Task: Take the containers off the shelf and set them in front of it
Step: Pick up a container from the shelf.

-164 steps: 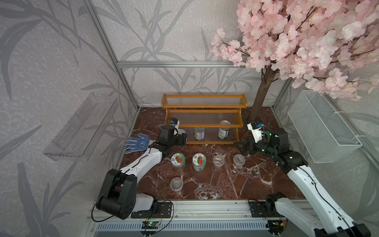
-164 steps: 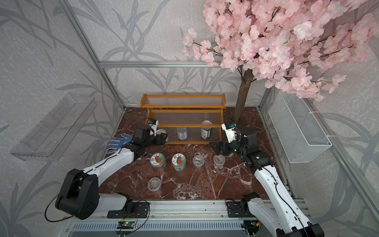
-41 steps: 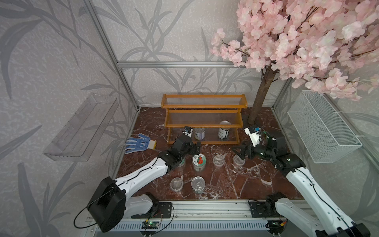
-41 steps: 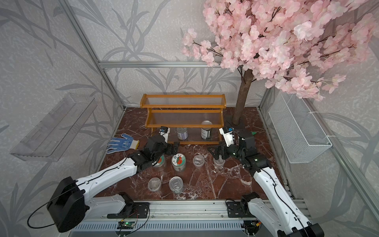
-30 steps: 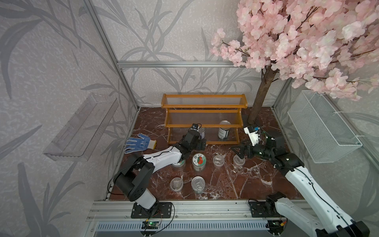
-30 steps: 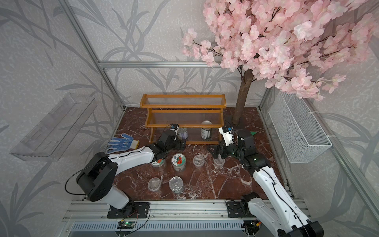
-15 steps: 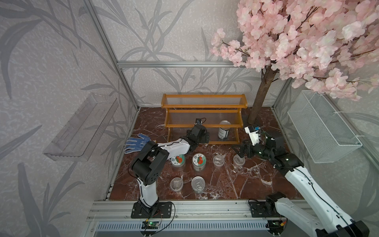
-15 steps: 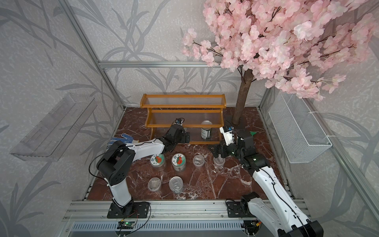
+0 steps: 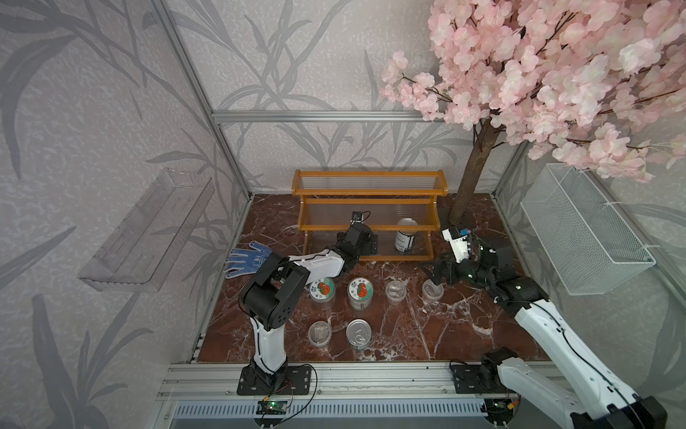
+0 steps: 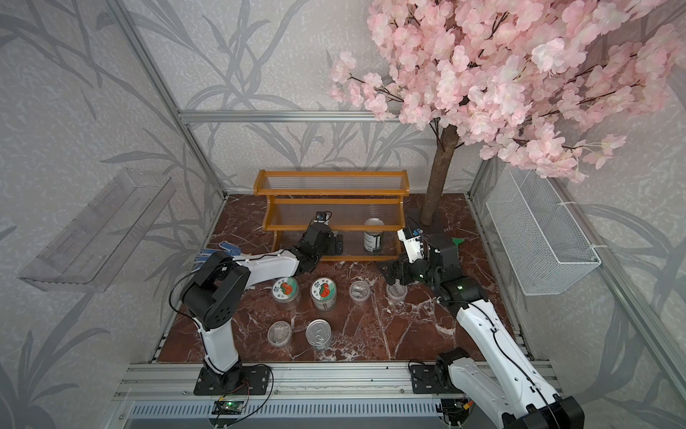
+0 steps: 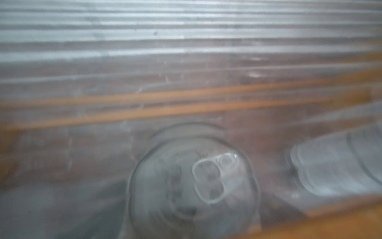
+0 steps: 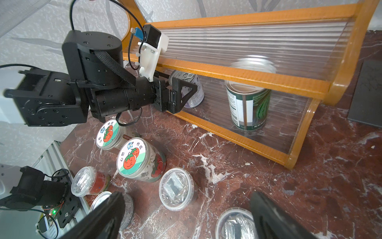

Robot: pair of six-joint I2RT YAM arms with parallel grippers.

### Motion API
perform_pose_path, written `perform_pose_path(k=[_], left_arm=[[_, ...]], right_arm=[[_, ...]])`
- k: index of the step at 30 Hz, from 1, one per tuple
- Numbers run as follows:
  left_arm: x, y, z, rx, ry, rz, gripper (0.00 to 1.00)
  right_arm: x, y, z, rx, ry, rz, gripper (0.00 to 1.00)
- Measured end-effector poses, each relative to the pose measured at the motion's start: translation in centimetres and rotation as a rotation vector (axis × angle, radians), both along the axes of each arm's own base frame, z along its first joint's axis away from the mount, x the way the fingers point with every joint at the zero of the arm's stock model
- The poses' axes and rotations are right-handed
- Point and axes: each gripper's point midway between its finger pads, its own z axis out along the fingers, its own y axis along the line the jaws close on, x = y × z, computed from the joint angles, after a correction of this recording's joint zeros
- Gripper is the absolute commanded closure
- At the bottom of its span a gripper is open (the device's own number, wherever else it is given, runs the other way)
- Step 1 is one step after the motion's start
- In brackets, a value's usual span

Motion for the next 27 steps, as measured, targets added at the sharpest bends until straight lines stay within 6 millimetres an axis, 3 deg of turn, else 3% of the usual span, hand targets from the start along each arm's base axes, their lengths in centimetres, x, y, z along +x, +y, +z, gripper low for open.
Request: perform_pose_path(k=[7, 18, 27], left_arm=[[0.65, -0.02, -0.17, 0.001, -0.011, -0.005, 0.08], [0.87, -0.58, 0.23, -0.003, -0.026, -0.036, 0.28], [0.74, -0.77, 0.26, 0.007, -0.024, -0.058, 0.30]], right_arm=[[0.04, 0.01, 0.03, -0.001, -0.004, 0.001, 0.01], [0.08, 0.02, 0.08, 0.000, -0.007, 0.001, 0.01], [0.10, 0.03, -0.18, 0.000, -0.006, 0.001, 0.01]])
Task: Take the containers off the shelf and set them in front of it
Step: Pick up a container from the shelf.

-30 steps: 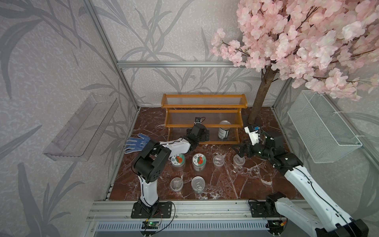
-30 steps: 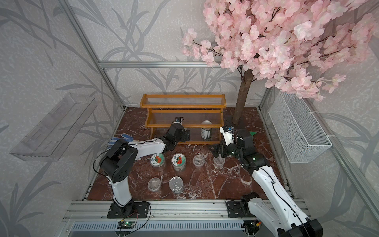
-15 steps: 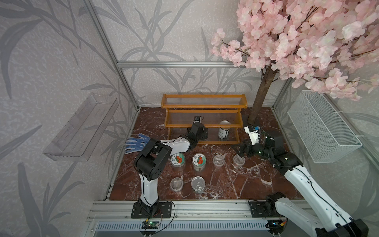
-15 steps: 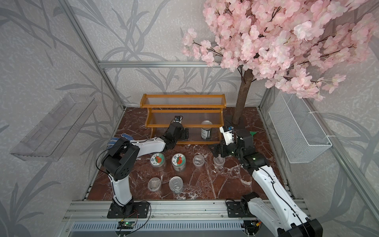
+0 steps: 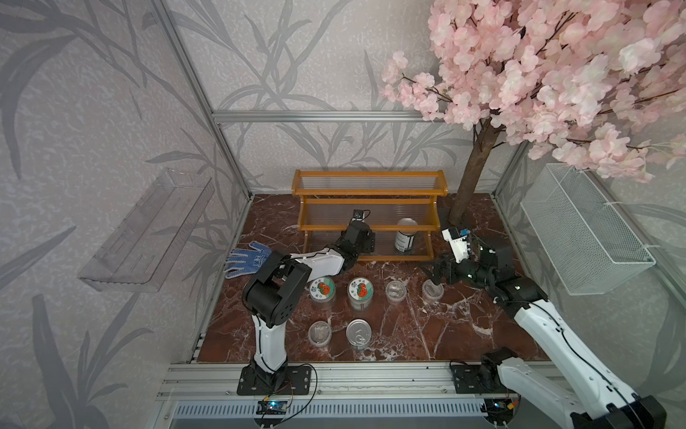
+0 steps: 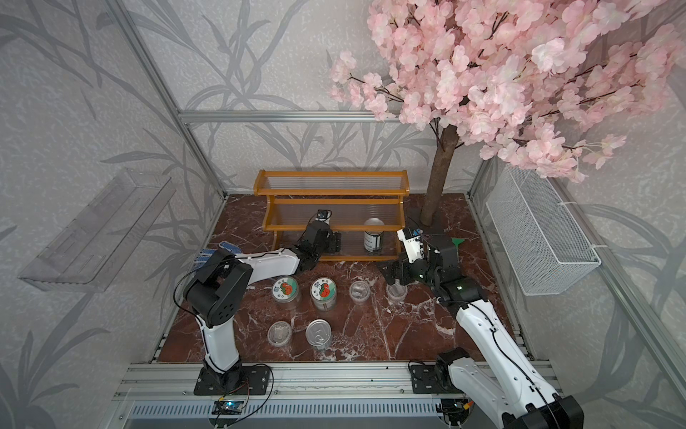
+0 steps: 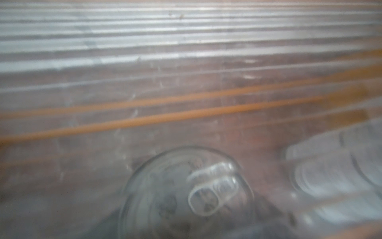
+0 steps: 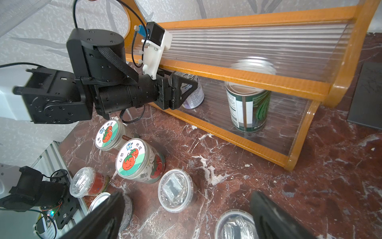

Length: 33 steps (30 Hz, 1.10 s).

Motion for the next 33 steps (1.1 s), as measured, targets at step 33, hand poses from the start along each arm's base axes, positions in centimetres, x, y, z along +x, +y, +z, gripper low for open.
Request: perform_pose_path(k=[33], left_arm=[[-7.8, -2.0, 5.0, -0.014, 0.019, -0.216, 0.29]], right_arm=[[0.2, 0.1, -0.1, 0.005, -0.008, -0.001, 0.01]])
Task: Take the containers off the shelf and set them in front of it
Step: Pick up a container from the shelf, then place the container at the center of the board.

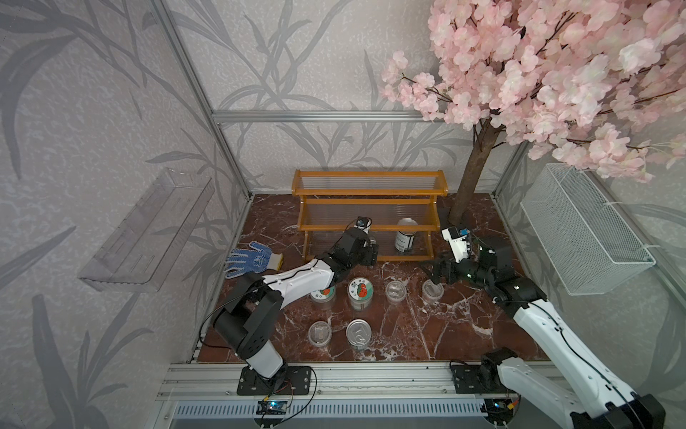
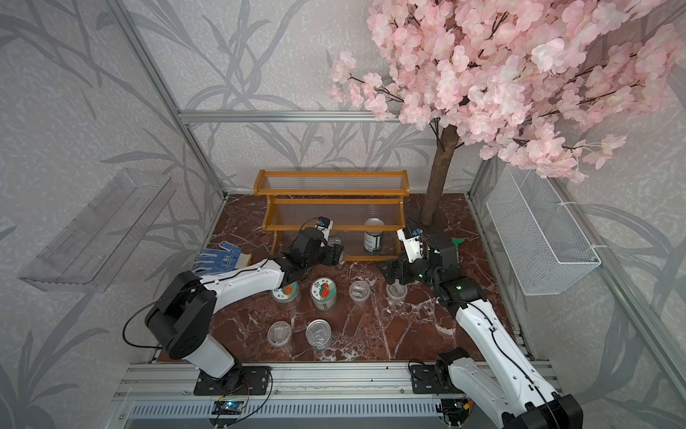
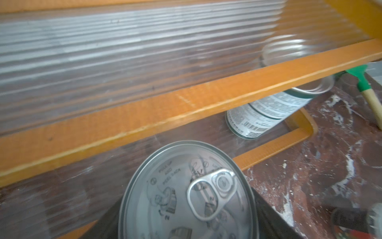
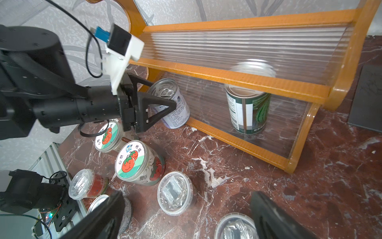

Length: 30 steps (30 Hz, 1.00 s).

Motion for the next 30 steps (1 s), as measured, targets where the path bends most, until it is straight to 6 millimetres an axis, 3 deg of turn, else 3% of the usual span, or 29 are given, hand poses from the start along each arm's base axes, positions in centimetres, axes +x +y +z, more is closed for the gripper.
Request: perform_pose_path(k=[7, 10, 18, 22, 26, 30], left_arm=[[-2.5, -1.1, 2.7, 0.027, -0.036, -0.078, 0.28], [-4.7, -2.4, 4.1, 0.039, -0.056, -0.139, 0.28], [-14.3, -7.0, 8.4, -0.037, -0.121, -0.385, 0.28], [-19.0, -8.9, 7.5, -0.033, -0.108, -0.512, 0.28], [-23.7, -10.0, 4.6, 0.011, -0.066, -0.639, 0.28], [-25.8, -9.8, 1.9, 0.055, -0.029, -0.696, 0.28]], right_arm=[[0.0, 0.0, 0.0, -0.001, 0.000, 0.000, 0.01], [0.0, -0.2, 0.2, -0.002, -0.012, -0.010, 0.01], [0.3, -2.5, 0.3, -0.022, -0.014, -0.073, 0.01], [0.2, -3.2, 0.0, -0.035, -0.002, -0.092, 0.01], [0.4, -3.6, 0.3, -0.045, -0.010, -0.105, 0.01], [0.4, -3.7, 0.4, -0.044, -0.012, -0.106, 0.01]])
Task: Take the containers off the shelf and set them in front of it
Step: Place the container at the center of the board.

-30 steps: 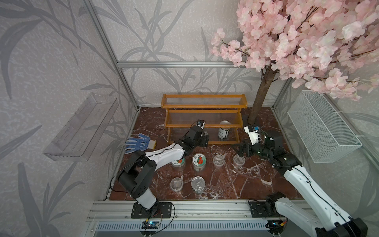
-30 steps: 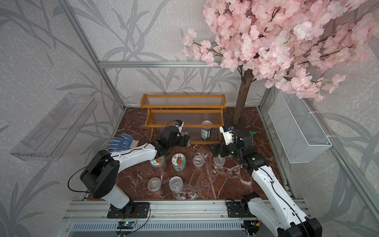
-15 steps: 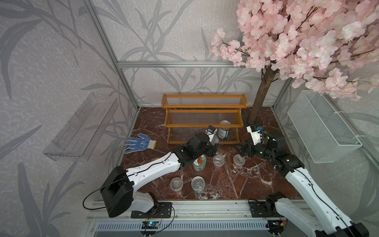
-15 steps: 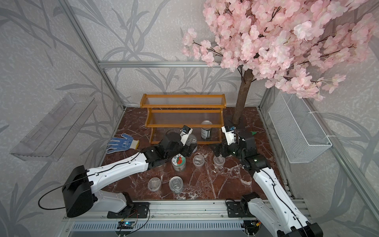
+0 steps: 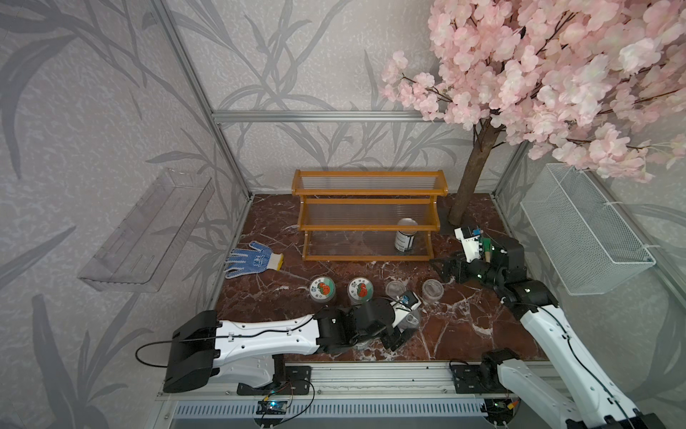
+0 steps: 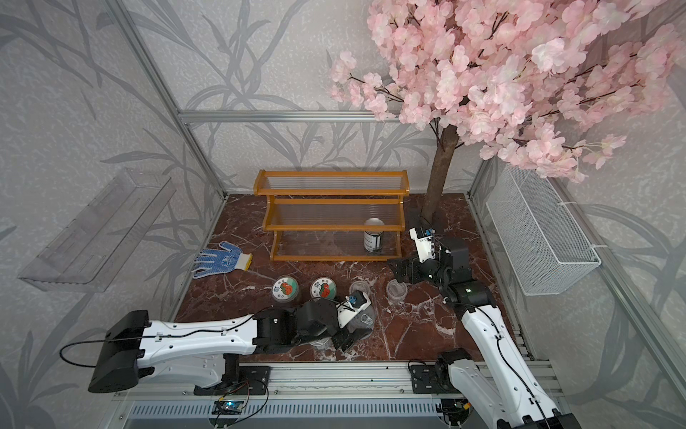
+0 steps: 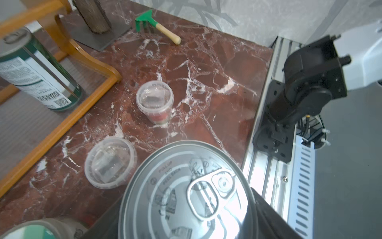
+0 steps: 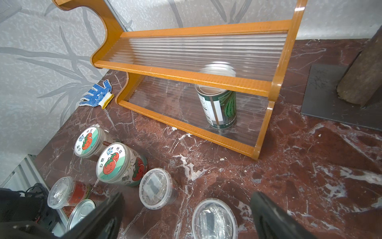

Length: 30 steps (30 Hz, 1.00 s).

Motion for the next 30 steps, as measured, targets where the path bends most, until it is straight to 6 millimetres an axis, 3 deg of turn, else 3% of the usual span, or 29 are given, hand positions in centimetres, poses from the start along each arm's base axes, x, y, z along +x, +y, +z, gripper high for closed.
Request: perform_pose_path(k=[11, 22, 30], left_arm=[[-0.1, -1.2, -6.1, 0.127, 0.014, -0.031, 0.25], [-0.5, -0.4, -8.1, 0.164, 0.040, -0.040, 0.21], [-0.7, 0.1, -8.8, 0.185, 0.057, -0.041, 0.11]], right_arm=[[0.0, 0.0, 0.0, 0.002, 0.001, -0.001, 0.01], [0.0, 0.0, 0.1, 0.003, -0.001, -0.002, 0.01], [0.0, 0.1, 0.2, 0.013, -0.005, 0.004, 0.01]])
